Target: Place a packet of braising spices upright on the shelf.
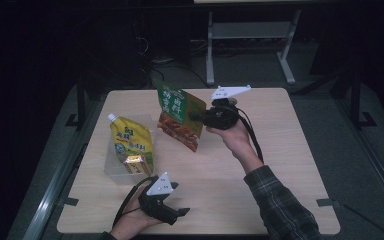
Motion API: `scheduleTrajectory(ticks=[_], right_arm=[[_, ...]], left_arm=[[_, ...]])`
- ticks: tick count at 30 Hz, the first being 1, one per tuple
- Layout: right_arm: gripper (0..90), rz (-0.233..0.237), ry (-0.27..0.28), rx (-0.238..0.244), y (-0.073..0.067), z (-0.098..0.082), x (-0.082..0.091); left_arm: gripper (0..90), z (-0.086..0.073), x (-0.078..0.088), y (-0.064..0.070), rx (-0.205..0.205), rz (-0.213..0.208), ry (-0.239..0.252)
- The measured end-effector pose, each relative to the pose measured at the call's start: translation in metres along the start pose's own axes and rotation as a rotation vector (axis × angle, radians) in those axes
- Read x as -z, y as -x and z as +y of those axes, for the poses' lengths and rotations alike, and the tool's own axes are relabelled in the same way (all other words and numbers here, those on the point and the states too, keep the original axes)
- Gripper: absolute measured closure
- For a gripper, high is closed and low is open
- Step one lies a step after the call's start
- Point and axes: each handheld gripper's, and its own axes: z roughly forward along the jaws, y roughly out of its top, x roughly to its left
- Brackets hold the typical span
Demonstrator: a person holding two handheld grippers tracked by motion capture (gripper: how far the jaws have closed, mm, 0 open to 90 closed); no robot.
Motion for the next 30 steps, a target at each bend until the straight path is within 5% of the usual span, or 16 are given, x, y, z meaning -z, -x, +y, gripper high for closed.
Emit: scheduleTrajectory(ticks=[6, 17, 30], right_arm=[[89.8, 0.020, 0.005, -0.003, -0.001, 0.017, -0.020], [89.8, 0.042, -0.010, 0.017, -0.012, 0.050, -0.082], [89.8, 0.049, -0.027, 0.015, -0.021, 0.057, -0.140]], left_arm=[[13.4, 0.000, -0.001, 0.001, 0.000, -0.009, -0.013], [13.5, -0.001, -0.002, 0.000, -0.007, -0.021, -0.021], [13.5, 0.000, -0.003, -0.001, -0.006, -0.032, -0.019]])
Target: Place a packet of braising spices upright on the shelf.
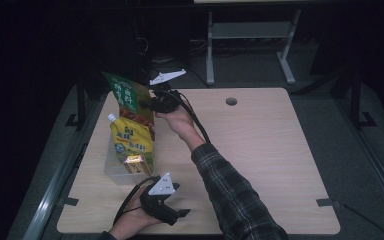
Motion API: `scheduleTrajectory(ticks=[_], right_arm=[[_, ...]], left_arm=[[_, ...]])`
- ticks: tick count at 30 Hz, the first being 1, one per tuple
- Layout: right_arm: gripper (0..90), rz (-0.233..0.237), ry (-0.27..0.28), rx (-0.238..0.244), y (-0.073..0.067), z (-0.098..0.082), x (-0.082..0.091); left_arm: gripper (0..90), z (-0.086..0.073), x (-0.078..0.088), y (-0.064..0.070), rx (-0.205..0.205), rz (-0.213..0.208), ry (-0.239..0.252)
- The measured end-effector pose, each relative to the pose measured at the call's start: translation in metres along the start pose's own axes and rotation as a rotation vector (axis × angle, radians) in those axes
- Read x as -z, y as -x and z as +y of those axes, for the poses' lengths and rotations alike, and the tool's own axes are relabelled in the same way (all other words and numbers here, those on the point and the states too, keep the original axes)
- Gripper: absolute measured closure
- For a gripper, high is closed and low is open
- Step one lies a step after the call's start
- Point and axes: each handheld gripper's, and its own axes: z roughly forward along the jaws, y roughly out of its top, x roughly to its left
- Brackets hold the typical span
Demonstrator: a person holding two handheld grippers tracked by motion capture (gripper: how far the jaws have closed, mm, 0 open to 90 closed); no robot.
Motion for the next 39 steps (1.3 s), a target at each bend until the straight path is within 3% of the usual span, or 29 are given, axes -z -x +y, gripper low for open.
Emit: scheduleTrajectory(ticks=[13, 25, 33, 39], right_arm=[[89.8, -0.014, -0.031, -0.005, 0.003, -0.010, -0.023], [89.5, -0.007, -0.078, 0.026, -0.003, -0.028, -0.039], [87.9, -0.002, -0.096, 0.059, -0.009, -0.030, -0.037], [77.2, 0.000, -0.100, 0.058, -0.012, -0.032, -0.030]], left_arm=[[13.5, 0.000, 0.000, 0.001, -0.005, -0.007, -0.005], [13.5, -0.001, 0.000, 0.001, -0.015, -0.004, -0.008], [13.5, -0.001, -0.001, 0.000, -0.015, -0.006, -0.017], [13.5, -0.002, -0.002, 0.000, -0.008, -0.006, -0.017]])
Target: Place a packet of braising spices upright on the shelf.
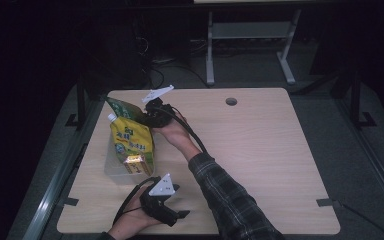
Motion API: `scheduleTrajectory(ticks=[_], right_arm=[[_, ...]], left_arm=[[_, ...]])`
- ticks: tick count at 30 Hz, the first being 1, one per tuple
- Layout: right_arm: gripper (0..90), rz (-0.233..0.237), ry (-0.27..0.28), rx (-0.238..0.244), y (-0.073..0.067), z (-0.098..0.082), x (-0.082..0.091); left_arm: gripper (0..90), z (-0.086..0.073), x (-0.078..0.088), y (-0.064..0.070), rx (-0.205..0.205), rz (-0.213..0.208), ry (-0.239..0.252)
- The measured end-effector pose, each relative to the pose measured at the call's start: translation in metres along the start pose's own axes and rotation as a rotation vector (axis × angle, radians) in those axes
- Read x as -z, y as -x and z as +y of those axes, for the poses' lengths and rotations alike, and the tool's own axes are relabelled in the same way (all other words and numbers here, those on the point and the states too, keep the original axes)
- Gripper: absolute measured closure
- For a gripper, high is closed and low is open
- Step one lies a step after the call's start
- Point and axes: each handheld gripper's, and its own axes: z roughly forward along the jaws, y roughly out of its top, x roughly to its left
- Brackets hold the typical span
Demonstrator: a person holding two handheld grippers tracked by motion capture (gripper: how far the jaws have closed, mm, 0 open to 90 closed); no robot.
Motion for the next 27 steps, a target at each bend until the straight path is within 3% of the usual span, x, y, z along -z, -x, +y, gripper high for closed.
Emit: scheduleTrajectory(ticks=[7, 10, 19, 27], right_arm=[[51.9, -0.026, -0.008, -0.004, -0.002, -0.003, 0.017], [46.4, -0.016, -0.003, -0.017, -0.001, -0.008, 0.028], [39.5, -0.062, 0.008, -0.028, 0.007, -0.017, 0.059], [36.3, -0.108, -0.019, -0.027, 0.013, -0.043, 0.096]], left_arm=[[13.5, 0.000, 0.001, -0.001, 0.003, 0.000, -0.002], [13.5, 0.000, 0.002, -0.002, 0.002, 0.002, -0.002], [13.5, -0.001, 0.005, -0.005, 0.005, 0.014, -0.003], [13.7, 0.000, 0.005, -0.004, 0.009, 0.016, 0.006]])
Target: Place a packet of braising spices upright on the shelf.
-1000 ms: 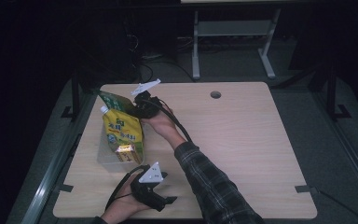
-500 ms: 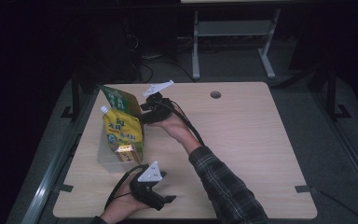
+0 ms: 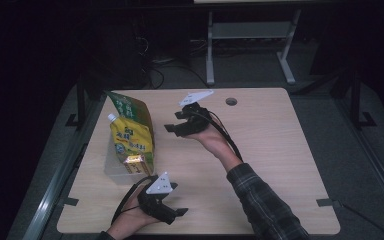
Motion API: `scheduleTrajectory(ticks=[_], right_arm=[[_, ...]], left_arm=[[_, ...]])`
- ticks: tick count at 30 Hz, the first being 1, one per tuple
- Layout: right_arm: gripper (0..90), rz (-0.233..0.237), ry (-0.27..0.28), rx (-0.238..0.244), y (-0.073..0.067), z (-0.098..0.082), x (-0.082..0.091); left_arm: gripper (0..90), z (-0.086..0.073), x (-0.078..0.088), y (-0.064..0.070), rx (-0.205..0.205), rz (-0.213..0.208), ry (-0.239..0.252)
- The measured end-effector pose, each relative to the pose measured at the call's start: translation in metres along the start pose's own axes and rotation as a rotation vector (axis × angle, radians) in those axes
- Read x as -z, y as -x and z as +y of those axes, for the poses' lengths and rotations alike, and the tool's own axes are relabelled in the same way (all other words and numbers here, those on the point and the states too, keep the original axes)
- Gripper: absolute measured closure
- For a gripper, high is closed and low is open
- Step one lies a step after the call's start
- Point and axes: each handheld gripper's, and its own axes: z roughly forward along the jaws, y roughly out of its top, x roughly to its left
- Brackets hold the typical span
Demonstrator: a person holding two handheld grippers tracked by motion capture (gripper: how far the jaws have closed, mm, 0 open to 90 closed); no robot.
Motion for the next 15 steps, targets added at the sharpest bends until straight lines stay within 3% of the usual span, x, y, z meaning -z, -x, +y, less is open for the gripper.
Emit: scheduleTrajectory(ticks=[7, 15], right_arm=[[32.8, -0.016, -0.005, 0.002, 0.007, -0.027, 0.036], [29.8, -0.021, -0.016, -0.016, 0.007, -0.052, 0.063]], left_arm=[[13.9, 0.000, 0.001, -0.001, 0.012, 0.003, 0.005], [13.9, 0.000, 0.002, -0.002, 0.010, 0.008, 0.011]])
